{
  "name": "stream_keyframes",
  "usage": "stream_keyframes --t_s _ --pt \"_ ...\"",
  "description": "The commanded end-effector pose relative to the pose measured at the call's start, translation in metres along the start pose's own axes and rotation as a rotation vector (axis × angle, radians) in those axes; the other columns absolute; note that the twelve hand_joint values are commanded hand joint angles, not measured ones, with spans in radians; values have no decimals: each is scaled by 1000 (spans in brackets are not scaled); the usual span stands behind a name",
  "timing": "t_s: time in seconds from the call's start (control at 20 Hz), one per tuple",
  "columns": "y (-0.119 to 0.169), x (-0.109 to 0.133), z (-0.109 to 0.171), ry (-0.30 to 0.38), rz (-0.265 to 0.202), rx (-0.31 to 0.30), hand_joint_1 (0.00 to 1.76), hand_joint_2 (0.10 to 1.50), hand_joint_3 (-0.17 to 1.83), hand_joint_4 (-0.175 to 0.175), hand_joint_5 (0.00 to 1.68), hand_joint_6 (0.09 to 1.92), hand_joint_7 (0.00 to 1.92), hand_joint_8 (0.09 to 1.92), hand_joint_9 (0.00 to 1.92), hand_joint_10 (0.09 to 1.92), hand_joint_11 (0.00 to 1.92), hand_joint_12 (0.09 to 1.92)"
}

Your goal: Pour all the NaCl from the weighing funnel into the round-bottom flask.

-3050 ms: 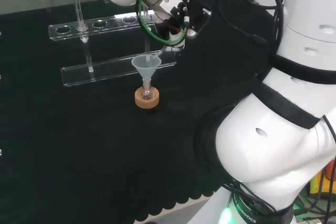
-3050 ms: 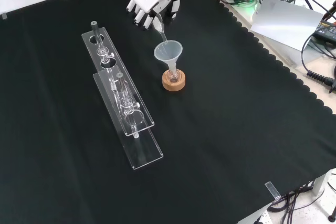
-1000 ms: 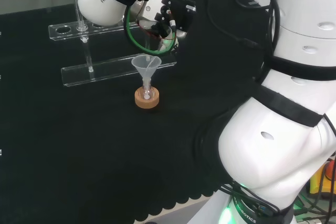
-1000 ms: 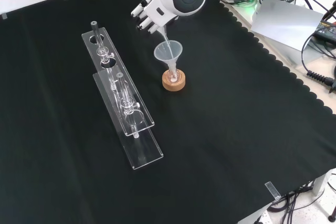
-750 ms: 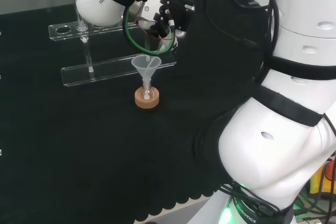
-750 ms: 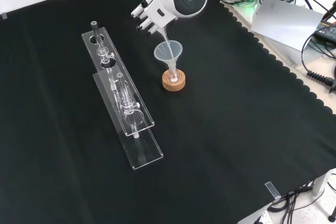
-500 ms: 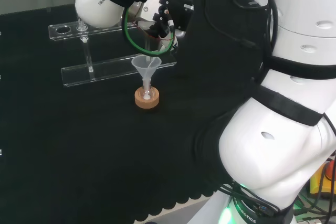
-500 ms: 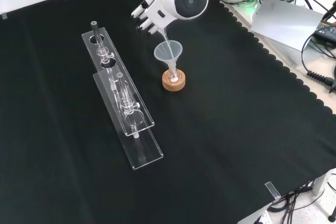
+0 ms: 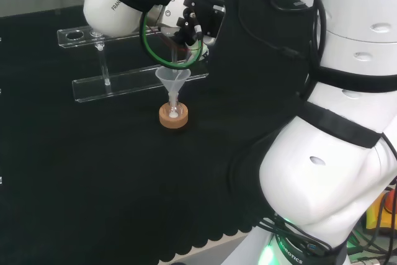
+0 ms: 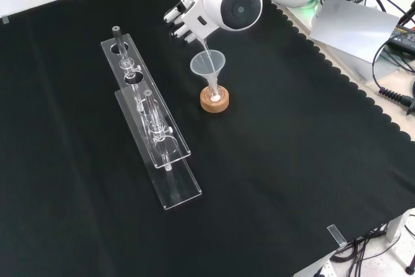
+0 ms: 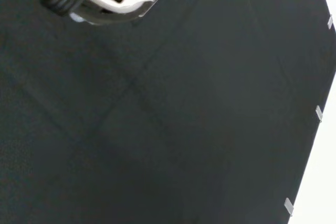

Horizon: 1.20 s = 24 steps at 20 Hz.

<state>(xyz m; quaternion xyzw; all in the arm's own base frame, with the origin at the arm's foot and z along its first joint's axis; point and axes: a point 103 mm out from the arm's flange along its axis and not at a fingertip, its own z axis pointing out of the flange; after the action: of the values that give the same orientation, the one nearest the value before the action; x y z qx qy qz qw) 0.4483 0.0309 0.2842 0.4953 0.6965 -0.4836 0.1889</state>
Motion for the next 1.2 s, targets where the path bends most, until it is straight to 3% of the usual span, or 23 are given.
stream_keyframes --t_s 0.05,1.2 --pt "-2 1 -4 -21 5 1 1068 716 697 175 1106 980 578 670 968 417 646 1161" --pt "0 8 -22 -127 13 10 1068 715 699 175 1106 981 583 670 968 421 649 1159"
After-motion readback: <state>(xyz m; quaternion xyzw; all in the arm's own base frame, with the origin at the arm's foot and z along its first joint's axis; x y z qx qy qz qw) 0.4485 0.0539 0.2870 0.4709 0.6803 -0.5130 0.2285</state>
